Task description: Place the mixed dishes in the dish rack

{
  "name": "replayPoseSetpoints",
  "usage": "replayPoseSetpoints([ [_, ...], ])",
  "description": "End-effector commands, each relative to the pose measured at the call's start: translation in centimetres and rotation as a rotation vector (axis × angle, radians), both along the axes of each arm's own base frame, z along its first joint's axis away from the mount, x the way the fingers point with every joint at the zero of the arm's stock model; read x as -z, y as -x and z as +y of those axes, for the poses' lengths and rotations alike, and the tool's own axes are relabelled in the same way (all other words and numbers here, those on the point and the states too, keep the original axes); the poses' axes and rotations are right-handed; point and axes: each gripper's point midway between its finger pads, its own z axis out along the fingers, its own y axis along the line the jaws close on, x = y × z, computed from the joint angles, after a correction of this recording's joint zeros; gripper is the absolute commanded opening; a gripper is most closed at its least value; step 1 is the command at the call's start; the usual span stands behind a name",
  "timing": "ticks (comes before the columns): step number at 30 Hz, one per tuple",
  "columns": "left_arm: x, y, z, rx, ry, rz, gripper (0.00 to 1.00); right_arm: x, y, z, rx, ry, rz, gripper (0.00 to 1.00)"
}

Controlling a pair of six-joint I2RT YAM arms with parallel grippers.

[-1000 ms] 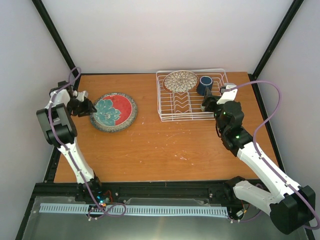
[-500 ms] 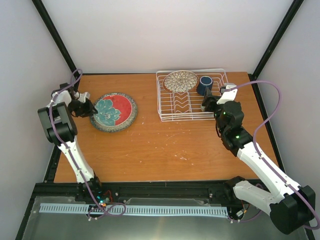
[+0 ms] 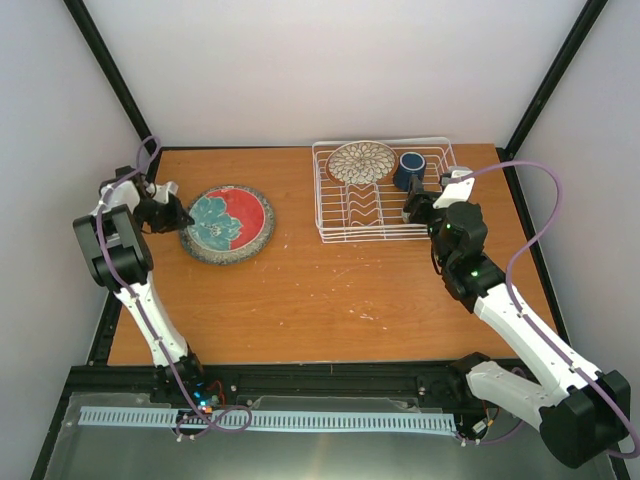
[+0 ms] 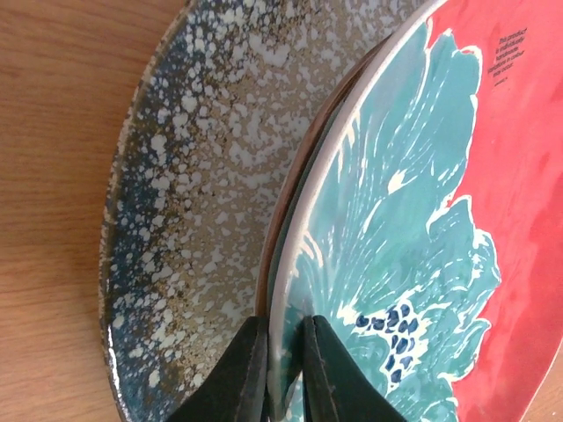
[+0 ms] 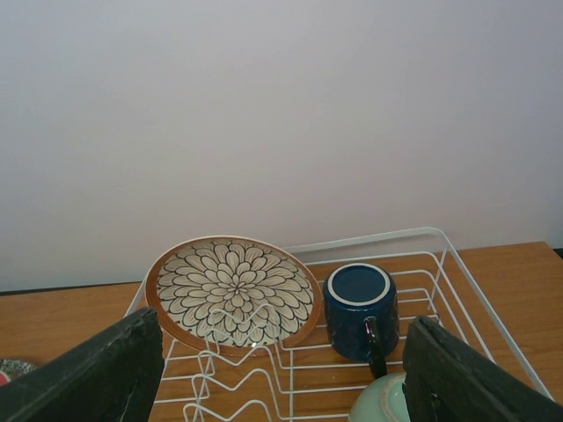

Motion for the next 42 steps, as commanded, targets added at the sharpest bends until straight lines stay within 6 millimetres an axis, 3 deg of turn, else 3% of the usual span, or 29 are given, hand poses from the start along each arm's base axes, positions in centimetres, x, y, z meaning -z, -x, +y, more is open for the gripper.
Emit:
replayPoseSetpoints([
  [1,-4.3,-2.4,0.9,0.005,-0.069,-0.149,0.0,0.1,-0.1,0.1,-0.004,-0.012,0.003,0.74],
  [6,-8.4,-3.6,0.6,0.007,-0.064,-0.28,0.01,0.3,-0.1,0.2,-0.009,-0.018,0.006,0.74],
  [11,-10.3,-3.9,-0.5,0.036,-0.018,-0.366,0.01,0.4,-0.4,0.6,-0.024,-0.027,0.013,0.74],
  [18,-8.7,-4.1,-2.1,0.062,0.089,-0.413,0.01,0.8,-0.7,1.1,-0.043,-0.033,0.027,0.74],
  [35,-8.3,-5.3,-5.2,0.174,0.432,-0.526,0.01,1.1,-1.6,2.5,-0.095,-0.03,0.059,0.74],
  [38,-8.0,-5.1,-5.6,0.193,0.474,-0.539,0.01,1.4,-2.0,3.6,-0.144,-0.026,0.07,0.74],
  [42,-8.1,-5.0,-5.9,0.216,0.537,-0.565,0.01,2.4,-2.7,6.8,-0.294,0.002,0.115,0.74],
])
